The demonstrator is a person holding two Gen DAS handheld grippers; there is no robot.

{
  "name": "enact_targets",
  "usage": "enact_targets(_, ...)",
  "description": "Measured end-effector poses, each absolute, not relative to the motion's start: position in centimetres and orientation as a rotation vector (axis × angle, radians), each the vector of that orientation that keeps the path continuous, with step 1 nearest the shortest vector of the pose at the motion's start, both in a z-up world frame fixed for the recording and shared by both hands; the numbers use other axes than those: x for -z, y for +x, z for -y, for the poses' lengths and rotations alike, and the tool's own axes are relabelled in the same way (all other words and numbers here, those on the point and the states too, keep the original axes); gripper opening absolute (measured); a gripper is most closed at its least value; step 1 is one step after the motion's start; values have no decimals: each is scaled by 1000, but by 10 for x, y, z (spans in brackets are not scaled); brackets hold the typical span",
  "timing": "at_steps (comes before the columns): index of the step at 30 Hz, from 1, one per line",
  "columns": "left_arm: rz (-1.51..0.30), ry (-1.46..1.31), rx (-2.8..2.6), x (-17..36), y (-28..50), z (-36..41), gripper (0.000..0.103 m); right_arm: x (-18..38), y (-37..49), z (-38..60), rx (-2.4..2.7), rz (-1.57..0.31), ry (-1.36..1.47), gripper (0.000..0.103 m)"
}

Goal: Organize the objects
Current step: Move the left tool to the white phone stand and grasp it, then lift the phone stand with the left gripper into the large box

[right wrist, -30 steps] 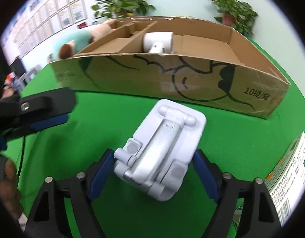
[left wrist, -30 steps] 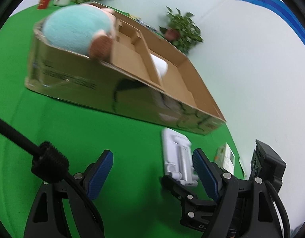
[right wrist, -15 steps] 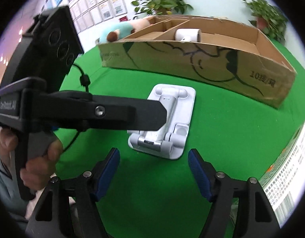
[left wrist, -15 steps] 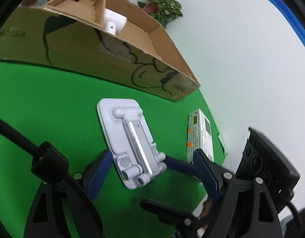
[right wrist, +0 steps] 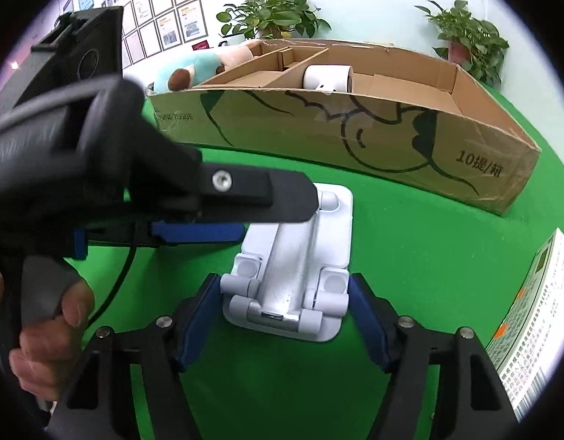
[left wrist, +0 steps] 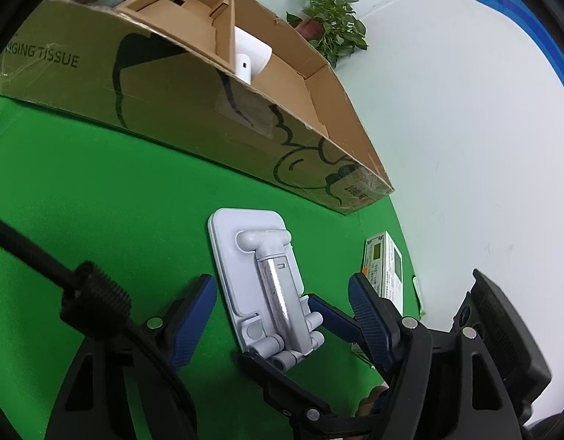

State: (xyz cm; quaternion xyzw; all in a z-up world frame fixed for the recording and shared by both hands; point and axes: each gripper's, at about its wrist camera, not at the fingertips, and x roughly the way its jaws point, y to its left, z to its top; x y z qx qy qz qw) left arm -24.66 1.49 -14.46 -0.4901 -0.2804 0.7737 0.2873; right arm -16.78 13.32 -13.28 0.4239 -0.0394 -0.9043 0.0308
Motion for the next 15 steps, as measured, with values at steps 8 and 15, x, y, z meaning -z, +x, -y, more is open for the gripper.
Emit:
enact_targets(8, 661, -1313, -2147, 141, -241, -25, 52, 131, -152, -152, 2635, 499, 1221, 69)
enact_targets(15, 585, -1345, -2182, 141, -247, -46, 38, 132, -151, -157, 2556, 652, 1187, 68)
